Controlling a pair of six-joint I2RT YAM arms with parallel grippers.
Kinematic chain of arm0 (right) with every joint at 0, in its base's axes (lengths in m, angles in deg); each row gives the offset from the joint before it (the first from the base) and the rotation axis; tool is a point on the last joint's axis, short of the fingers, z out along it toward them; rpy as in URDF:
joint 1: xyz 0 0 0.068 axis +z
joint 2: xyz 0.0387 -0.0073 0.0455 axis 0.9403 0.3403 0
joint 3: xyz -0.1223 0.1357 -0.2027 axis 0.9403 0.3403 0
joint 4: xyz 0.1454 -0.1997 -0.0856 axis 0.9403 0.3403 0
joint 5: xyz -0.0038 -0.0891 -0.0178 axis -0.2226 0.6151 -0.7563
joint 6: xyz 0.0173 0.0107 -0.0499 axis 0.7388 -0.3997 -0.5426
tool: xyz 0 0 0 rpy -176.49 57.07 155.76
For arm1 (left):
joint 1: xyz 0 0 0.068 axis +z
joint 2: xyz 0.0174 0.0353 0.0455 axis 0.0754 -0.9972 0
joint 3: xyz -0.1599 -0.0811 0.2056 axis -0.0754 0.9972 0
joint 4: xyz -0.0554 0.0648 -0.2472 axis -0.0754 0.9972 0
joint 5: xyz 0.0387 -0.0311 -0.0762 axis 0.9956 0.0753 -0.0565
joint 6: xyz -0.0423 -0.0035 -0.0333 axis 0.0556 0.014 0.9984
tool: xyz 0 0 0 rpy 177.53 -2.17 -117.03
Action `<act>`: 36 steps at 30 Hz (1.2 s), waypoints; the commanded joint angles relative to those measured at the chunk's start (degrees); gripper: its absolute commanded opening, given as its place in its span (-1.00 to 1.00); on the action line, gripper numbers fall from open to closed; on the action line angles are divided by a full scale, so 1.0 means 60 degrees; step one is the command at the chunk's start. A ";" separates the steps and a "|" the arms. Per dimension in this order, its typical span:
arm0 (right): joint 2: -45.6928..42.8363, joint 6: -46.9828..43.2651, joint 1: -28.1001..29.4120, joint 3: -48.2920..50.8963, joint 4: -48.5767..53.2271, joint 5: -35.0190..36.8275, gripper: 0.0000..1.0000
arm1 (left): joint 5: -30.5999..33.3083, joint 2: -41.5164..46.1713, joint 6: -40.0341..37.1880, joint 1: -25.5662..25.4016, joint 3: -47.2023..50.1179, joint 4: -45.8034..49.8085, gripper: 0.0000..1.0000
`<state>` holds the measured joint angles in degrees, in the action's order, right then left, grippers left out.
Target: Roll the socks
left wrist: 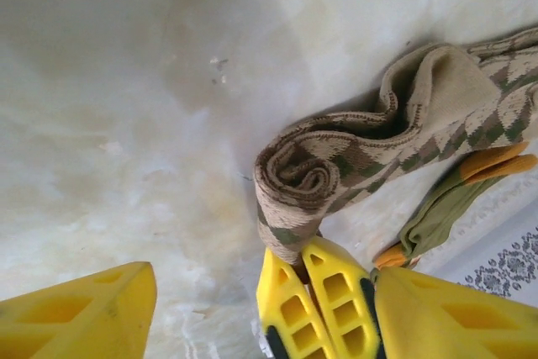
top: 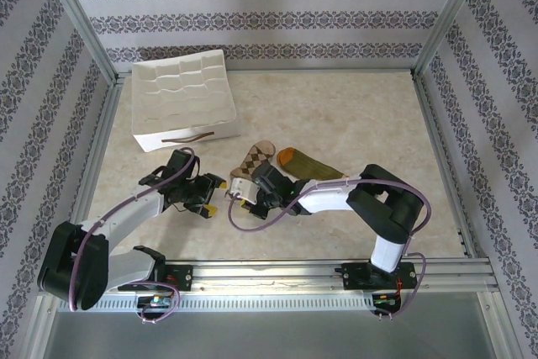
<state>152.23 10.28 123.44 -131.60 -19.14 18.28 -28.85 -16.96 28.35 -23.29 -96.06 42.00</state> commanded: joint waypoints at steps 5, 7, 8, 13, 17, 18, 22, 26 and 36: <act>0.1172 0.2422 -0.1225 -0.0972 0.1865 -0.3613 -1.00 | -0.0284 0.0021 0.0387 -0.0118 0.0399 -0.1860 0.22; 0.1603 0.2955 -0.1555 -0.1379 0.2229 -0.4260 -1.00 | -0.0255 -0.0118 0.0404 -0.0199 0.0498 -0.2120 0.20; 0.1782 0.3154 -0.1697 -0.1519 0.2377 -0.4511 -1.00 | -0.0257 -0.0194 0.0435 -0.0244 0.0570 -0.2267 0.19; 0.2365 0.3758 -0.2081 -0.1930 0.2781 -0.5319 -1.00 | -0.0179 -0.0745 0.0533 -0.0490 0.0709 -0.3147 0.15; 0.2732 0.4010 -0.2272 -0.2151 0.3110 -0.5627 -1.00 | -0.0124 -0.1546 0.0396 -0.0633 0.0471 -0.3849 0.11; 0.2827 0.4089 -0.2318 -0.2229 0.3200 -0.5627 -1.00 | -0.0111 -0.1765 0.0383 -0.0669 0.0425 -0.4026 0.10; 0.3151 0.4553 -0.2476 -0.2379 0.3162 -0.5991 -1.00 | -0.0087 -0.2505 0.0322 -0.0808 0.0387 -0.4493 0.01; 0.3291 0.4662 -0.2514 -0.2542 0.3232 -0.6305 -1.00 | 0.0087 -0.3102 0.0196 -0.0966 0.0371 -0.4590 -0.30; -0.0280 0.1584 -0.1410 -0.0256 0.1351 -0.2875 -0.31 | 0.0415 -0.2115 0.0339 -0.1146 0.0239 -0.0287 -1.00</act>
<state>158.24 28.77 111.88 -139.36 -6.90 -10.24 -30.36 -32.00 29.84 -29.51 -95.82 24.45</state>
